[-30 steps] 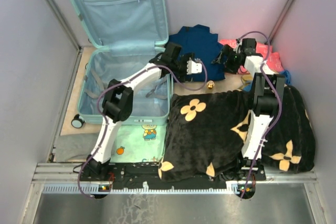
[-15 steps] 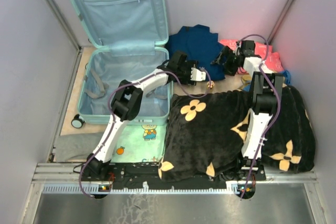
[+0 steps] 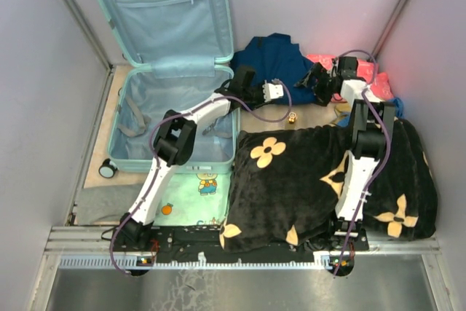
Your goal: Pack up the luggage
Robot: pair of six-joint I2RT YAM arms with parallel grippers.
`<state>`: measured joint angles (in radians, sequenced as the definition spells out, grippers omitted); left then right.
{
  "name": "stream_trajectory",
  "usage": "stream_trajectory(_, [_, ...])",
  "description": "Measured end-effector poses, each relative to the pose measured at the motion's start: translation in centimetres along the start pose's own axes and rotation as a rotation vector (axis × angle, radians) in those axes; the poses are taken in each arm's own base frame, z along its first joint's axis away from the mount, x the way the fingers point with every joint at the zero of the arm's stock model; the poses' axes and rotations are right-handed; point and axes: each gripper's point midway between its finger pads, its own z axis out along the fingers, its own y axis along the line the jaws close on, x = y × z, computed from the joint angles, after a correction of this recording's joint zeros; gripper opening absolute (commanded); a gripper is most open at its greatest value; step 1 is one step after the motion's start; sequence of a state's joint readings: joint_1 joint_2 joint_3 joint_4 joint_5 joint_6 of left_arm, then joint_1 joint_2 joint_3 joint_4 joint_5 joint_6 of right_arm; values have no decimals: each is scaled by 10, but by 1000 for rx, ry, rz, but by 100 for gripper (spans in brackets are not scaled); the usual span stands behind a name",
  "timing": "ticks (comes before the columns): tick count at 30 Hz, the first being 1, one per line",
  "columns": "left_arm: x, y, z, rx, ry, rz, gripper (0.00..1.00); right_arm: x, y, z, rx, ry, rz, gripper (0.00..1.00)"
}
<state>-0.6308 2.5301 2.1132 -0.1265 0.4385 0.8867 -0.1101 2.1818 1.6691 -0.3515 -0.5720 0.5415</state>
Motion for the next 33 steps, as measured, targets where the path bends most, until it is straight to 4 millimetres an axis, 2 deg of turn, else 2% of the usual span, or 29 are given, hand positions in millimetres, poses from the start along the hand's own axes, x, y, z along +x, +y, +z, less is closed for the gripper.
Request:
stream_trajectory(12, [-8, 10, -6, 5, -108, -196, 0, 1, 34, 5, -153, 14, 133, 99])
stream_trajectory(19, [-16, 12, -7, 10, -149, -242, 0, 13, 31, 26, -152, 61, 202, 99])
stream_trajectory(25, [-19, 15, -10, 16, -180, -265, 0, 8, 46, 39, -208, 71, 241, 99])
stream_trajectory(27, [-21, 17, -10, 17, -192, -264, 0, 3, 54, 42, -228, 66, 235, 87])
stream_trajectory(30, [-23, 19, -12, 18, -209, -261, 0, -6, 66, 47, -259, 47, 219, 54])
stream_trajectory(33, [-23, 20, -13, 21, -215, -264, 3, -13, 74, 50, -286, 35, 219, 33])
